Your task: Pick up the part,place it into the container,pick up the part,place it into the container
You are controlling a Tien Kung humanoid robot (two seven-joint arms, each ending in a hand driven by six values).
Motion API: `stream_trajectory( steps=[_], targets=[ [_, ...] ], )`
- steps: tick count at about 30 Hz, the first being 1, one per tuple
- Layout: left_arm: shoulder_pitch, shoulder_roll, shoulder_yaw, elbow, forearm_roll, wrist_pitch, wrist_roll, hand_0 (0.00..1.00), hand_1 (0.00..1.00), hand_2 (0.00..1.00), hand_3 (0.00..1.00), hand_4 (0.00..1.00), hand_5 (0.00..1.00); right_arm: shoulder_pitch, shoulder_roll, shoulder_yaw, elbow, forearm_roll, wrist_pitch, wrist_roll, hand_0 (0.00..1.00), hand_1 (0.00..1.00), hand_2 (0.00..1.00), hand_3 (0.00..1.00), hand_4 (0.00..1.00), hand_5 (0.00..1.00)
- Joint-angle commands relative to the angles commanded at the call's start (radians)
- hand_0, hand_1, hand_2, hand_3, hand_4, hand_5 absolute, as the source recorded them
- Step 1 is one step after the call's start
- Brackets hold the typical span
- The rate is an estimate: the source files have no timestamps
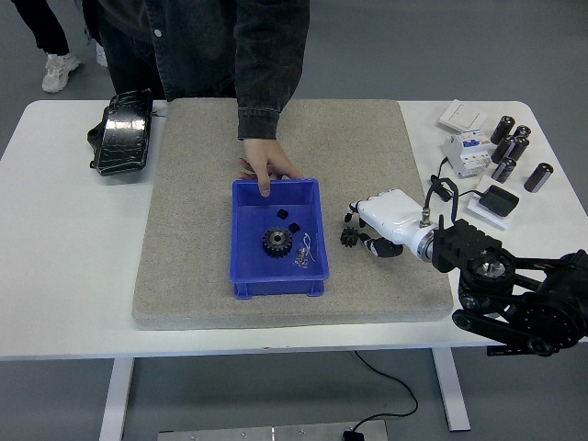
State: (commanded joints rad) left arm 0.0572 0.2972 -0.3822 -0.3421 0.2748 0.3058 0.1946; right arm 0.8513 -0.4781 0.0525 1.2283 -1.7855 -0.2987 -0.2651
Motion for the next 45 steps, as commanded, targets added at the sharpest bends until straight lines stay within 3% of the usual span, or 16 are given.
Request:
stream_trajectory(
  steps=[5, 6, 11, 12, 17, 18, 27, 35, 36, 41, 42, 45],
  targets=[
    [0.001, -0.001, 0.001, -0.001, 0.001, 0.000, 0.001, 0.691, 0.681, 0.671, 0.649, 0.706, 0.389, -0.002, 0.000, 0.001, -0.006, 0.003, 0.003, 0.001, 0.261, 0.390, 0.511, 0.677, 0.510, 0.002],
    [0.001, -0.002, 0.001, -0.001, 0.000, 0.000, 0.001, 0.692, 0.681, 0.670, 0.650, 0.710, 0.393, -0.002, -0.001, 0.002, -0.008, 0.004, 0.007, 0.003, 0.270, 0.425, 0.589, 0.686, 0.497, 0.045],
    [0.000, -0.002, -0.001, 0.000, 0.002, 0.001, 0.001, 0.692, 0.681, 0.670, 0.650, 0.710, 0.393, 0.000, -0.005, 0.017, -0.020, 0.019, 0.042, 0.005, 0.270, 0.425, 0.589, 0.686, 0.497, 0.045],
    [0.000, -0.002, -0.001, 0.000, 0.002, 0.001, 0.002, 0.691, 0.681, 0.669, 0.651, 0.712, 0.396, 0.000, -0.005, 0.020, -0.021, 0.019, 0.049, 0.004, 0.304, 0.572, 0.836, 0.904, 0.814, 0.242],
    [0.000, -0.003, -0.003, 0.001, 0.005, 0.000, 0.002, 0.691, 0.681, 0.669, 0.651, 0.712, 0.396, 0.003, -0.006, 0.029, -0.028, 0.015, 0.083, -0.011, 0.304, 0.572, 0.836, 0.904, 0.814, 0.242],
    [0.000, -0.003, -0.003, 0.001, 0.005, 0.001, 0.002, 0.691, 0.681, 0.667, 0.650, 0.712, 0.395, 0.003, -0.007, 0.029, -0.028, 0.014, 0.087, -0.013, 0.306, 0.575, 0.934, 0.998, 0.868, 0.287],
    [0.005, -0.003, -0.007, 0.000, 0.010, 0.004, 0.006, 0.691, 0.681, 0.667, 0.649, 0.713, 0.398, -0.005, -0.014, 0.047, -0.007, 0.010, 0.126, -0.037, 0.304, 0.557, 0.951, 0.998, 0.888, 0.305],
    [0.005, -0.004, -0.005, 0.001, 0.007, 0.003, 0.004, 0.691, 0.681, 0.666, 0.646, 0.713, 0.399, -0.019, -0.029, 0.056, 0.064, 0.000, 0.150, -0.056, 0.302, 0.533, 0.916, 0.998, 0.897, 0.319],
    [0.005, -0.004, -0.005, 0.001, 0.007, 0.003, 0.004, 0.691, 0.681, 0.666, 0.648, 0.713, 0.398, -0.020, -0.029, 0.056, 0.071, 0.000, 0.151, -0.058, 0.300, 0.513, 0.858, 0.947, 0.898, 0.325],
    [0.006, -0.004, -0.005, 0.001, 0.008, 0.003, 0.004, 0.691, 0.681, 0.666, 0.648, 0.713, 0.398, -0.021, -0.028, 0.050, 0.093, 0.003, 0.149, -0.064, 0.300, 0.513, 0.858, 0.947, 0.898, 0.325],
    [0.006, -0.004, -0.005, 0.001, 0.008, 0.003, 0.004, 0.691, 0.681, 0.666, 0.646, 0.709, 0.396, -0.021, -0.026, 0.048, 0.093, 0.004, 0.145, -0.064, 0.280, 0.452, 0.750, 0.844, 0.893, 0.323],
    [0.005, -0.003, -0.006, 0.001, 0.010, 0.003, 0.005, 0.691, 0.681, 0.666, 0.646, 0.709, 0.396, -0.015, -0.020, 0.040, 0.083, 0.013, 0.130, -0.064, 0.280, 0.452, 0.750, 0.844, 0.893, 0.323]
  ],
)
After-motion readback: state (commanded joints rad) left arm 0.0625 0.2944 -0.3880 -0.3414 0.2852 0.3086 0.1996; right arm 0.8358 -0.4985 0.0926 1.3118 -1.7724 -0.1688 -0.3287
